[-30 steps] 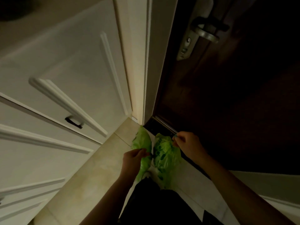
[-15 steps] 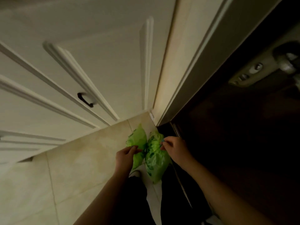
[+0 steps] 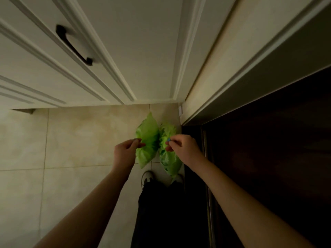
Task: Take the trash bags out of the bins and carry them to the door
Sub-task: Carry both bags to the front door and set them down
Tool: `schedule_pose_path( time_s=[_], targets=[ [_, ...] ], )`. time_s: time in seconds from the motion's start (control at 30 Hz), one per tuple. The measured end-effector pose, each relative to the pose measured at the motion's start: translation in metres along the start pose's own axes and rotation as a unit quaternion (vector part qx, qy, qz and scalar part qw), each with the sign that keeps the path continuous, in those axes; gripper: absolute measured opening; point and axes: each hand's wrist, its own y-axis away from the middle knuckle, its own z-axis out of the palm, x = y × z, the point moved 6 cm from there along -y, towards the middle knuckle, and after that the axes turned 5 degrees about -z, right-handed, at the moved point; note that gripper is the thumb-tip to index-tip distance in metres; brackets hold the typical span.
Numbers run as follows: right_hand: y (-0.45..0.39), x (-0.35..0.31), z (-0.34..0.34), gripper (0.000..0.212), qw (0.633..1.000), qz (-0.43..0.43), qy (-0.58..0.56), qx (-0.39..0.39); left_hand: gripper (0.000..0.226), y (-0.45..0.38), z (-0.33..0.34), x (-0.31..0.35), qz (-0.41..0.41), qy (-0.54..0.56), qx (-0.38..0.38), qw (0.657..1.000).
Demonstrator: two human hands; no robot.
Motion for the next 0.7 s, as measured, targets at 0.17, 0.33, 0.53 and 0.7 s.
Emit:
schedule_pose_path(
  time_s=[0.17, 0.33, 0.53, 0.7],
  targets=[
    [-0.020, 0.044, -0.028, 0.022, 0.998, 0.021, 0.055, 0.009, 0.021, -0.017, 0.032, -0.010, -0.014, 0.018, -0.002, 1.000],
    [-0.048, 0.084, -0.074, 0.023, 0.994, 0.064, 0.080, 0.045, 0.020, -0.046, 0.067, -0.006, -0.051, 0.051, -0.001, 0.997],
    [-0.079, 0.122, -0.118, 0.011, 0.983, 0.110, 0.119, 0.087, 0.021, -0.080, 0.111, 0.019, -0.047, 0.065, -0.017, 0.997],
    [-0.089, 0.127, -0.161, 0.017, 0.967, 0.136, 0.126, 0.177, 0.026, -0.093, 0.149, 0.046, -0.012, 0.028, -0.055, 0.998]
  ],
)
